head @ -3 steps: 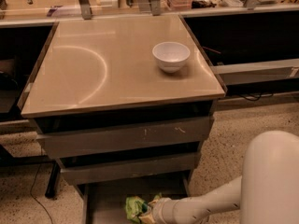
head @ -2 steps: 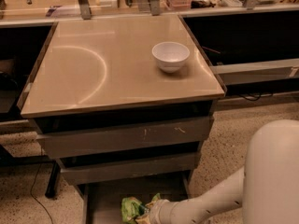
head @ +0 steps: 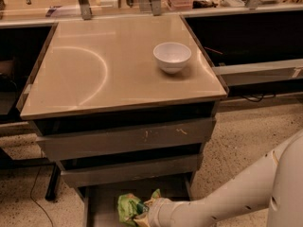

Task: Pick green rice chip bag from bottom drawer and place on counter

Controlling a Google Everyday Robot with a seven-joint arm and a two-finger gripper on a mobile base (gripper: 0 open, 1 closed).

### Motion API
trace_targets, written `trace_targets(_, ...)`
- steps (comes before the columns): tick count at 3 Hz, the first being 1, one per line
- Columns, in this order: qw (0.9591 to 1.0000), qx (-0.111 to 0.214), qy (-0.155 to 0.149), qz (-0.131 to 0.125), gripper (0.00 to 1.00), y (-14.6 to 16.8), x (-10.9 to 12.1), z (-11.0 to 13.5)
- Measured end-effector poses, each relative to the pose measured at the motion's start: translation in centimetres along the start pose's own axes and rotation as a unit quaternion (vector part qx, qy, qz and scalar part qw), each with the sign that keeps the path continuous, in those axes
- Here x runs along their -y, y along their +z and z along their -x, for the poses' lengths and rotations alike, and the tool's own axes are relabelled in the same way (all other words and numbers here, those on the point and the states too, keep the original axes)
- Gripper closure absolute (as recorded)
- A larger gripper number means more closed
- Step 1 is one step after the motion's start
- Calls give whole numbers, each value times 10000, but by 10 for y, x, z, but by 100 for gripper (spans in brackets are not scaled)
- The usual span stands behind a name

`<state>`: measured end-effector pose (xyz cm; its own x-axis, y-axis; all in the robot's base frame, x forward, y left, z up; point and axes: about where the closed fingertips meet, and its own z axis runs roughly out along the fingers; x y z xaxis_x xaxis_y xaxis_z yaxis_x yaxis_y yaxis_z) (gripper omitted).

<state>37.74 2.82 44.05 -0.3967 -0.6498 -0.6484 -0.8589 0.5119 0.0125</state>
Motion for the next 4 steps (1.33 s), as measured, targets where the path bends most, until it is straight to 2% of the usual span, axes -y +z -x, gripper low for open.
trace_targets(1,10000,4,-3,-1,100,0,0,0)
trace_targets(2,9998,102,-144,42,100,-15,1,22)
trace_targets(3,9981,310,-513,153,100,-41,-7,67)
trace_targets(4,9929,452,-1078,238,100,-65,-19,122)
